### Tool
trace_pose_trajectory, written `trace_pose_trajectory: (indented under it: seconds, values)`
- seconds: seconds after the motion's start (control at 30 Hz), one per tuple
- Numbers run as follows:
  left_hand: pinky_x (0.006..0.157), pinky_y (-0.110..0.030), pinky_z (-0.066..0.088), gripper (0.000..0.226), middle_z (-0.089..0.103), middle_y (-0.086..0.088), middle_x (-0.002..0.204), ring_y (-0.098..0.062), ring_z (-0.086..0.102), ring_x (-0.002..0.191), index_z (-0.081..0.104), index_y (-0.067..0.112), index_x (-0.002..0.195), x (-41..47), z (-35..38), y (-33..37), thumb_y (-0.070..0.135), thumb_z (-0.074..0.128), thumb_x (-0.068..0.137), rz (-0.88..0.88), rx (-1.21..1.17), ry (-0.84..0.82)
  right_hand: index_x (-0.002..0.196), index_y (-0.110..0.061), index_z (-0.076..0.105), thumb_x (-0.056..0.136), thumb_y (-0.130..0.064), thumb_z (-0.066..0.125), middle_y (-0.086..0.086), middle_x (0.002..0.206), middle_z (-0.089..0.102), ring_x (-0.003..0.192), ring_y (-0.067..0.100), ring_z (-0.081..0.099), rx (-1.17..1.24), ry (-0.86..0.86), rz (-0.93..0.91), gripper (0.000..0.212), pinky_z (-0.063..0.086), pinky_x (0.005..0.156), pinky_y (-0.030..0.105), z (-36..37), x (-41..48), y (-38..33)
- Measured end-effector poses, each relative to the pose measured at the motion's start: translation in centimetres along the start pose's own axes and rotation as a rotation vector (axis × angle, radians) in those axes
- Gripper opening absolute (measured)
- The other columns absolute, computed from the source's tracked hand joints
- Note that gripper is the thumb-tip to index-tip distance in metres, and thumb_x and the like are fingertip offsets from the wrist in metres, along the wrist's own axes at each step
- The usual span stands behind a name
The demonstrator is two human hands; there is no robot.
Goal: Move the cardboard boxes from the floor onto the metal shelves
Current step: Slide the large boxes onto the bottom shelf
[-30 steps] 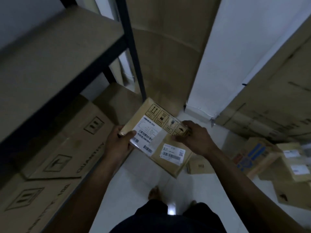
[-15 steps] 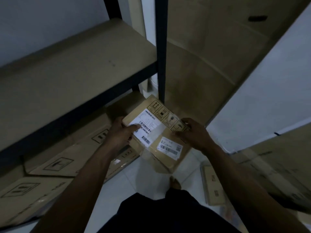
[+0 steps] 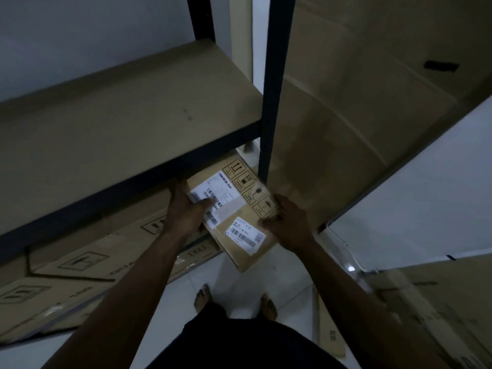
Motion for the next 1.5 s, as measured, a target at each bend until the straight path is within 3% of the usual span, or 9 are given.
trace_pose_trajectory:
  seconds: [0.17,0.3,0.47,0.63,0.77,0.93,1.07,1.3,1.5]
  values:
    - [0.087,-0.036,0.059,0.075,0.058,0.006,0.136,-0.006,0.063,0.113,0.038,0.032,0.144,-1.5,1.2,-0.4,0.006,0.075,0.084,0.122,0.100,0.053,0.130,-0.028,0.059,0.086,-0.007,0.072,-0.024,0.103,0.062,0.103,0.005,0.065,0.237,0.061,0.010,0.051,0.055,0.084,0.022,-0.4,2.2,0.0]
    - [0.096,-0.052,0.055,0.070,0.060,0.002,0.137,-0.019,0.061,0.122,0.042,0.026,0.145,-2.4,1.1,-1.7,0.018,0.078,0.085,0.098,0.034,0.125,0.126,-0.019,0.063,0.082,-0.010,0.079,-0.010,0.109,0.070,0.105,0.014,0.067,0.378,0.168,0.088,0.047,0.057,0.093,0.038,-0.5,2.8,0.8]
    - [0.086,-0.056,0.058,0.048,0.072,0.000,0.118,-0.026,0.070,0.105,0.059,0.026,0.126,-2.0,0.8,-2.4,0.029,0.080,0.083,-0.036,-0.015,0.180,0.132,-0.018,0.059,0.082,-0.048,0.077,0.007,0.123,0.067,0.107,0.029,0.067,0.637,0.092,0.412,0.061,0.059,0.088,0.047,2.1,0.8,3.2]
    - [0.081,-0.044,0.062,0.033,0.074,0.015,0.098,-0.020,0.072,0.098,0.064,0.030,0.108,-2.6,-0.2,-1.6,0.009,0.076,0.085,-0.027,-0.120,0.255,0.131,-0.022,0.054,0.087,-0.030,0.076,0.008,0.120,0.066,0.105,0.032,0.068,0.988,0.042,0.455,0.050,0.062,0.080,0.049,4.7,1.4,1.3]
    - [0.069,-0.028,0.061,0.038,0.071,-0.011,0.111,-0.009,0.071,0.084,0.064,0.008,0.118,-2.0,-1.7,0.3,-0.007,0.072,0.083,0.048,-0.128,0.201,0.141,-0.018,0.049,0.086,-0.025,0.079,0.011,0.128,0.062,0.108,0.030,0.065,1.082,0.074,0.462,0.063,0.061,0.085,0.051,6.4,3.4,-0.5]
    - [0.073,-0.014,0.055,0.035,0.071,-0.007,0.114,-0.005,0.068,0.089,0.069,0.011,0.117,-1.1,-4.2,1.3,0.001,0.075,0.084,0.078,0.116,0.170,0.143,-0.024,0.049,0.083,-0.032,0.081,0.008,0.136,0.057,0.115,0.030,0.061,1.070,0.068,0.470,0.069,0.062,0.082,0.042,8.3,6.0,-3.0]
    - [0.090,-0.039,0.056,0.035,0.068,-0.004,0.123,-0.021,0.067,0.102,0.069,0.018,0.125,-0.8,-5.2,2.0,0.016,0.071,0.090,0.194,0.588,0.142,0.145,-0.024,0.046,0.083,-0.034,0.082,0.004,0.134,0.054,0.112,0.024,0.059,1.075,0.077,0.466,0.073,0.062,0.079,0.035,8.9,7.5,-4.4]
    - [0.090,-0.040,0.054,0.038,0.070,-0.012,0.121,-0.029,0.067,0.105,0.060,0.017,0.137,1.0,-6.1,2.3,0.026,0.056,0.101,0.181,0.852,0.048,0.154,-0.022,0.035,0.083,-0.037,0.081,0.008,0.148,0.043,0.123,0.031,0.056,1.076,0.116,0.480,0.085,0.061,0.075,0.031,10.4,8.5,-5.4]
    - [0.077,-0.025,0.043,0.034,0.071,-0.013,0.096,-0.024,0.066,0.091,0.071,0.010,0.103,2.0,-7.6,1.5,0.035,0.049,0.104,0.082,0.845,0.059,0.158,-0.026,0.022,0.085,-0.039,0.079,0.010,0.157,0.034,0.128,0.033,0.051,1.072,0.133,0.467,0.094,0.057,0.083,0.035,11.5,8.7,-5.4]
Point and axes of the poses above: each hand's wrist, its own x-axis towards the middle knuckle, its own z-axis out of the palm, y = z × x, the point moved 7 cm from there along x, towards the middle knuckle
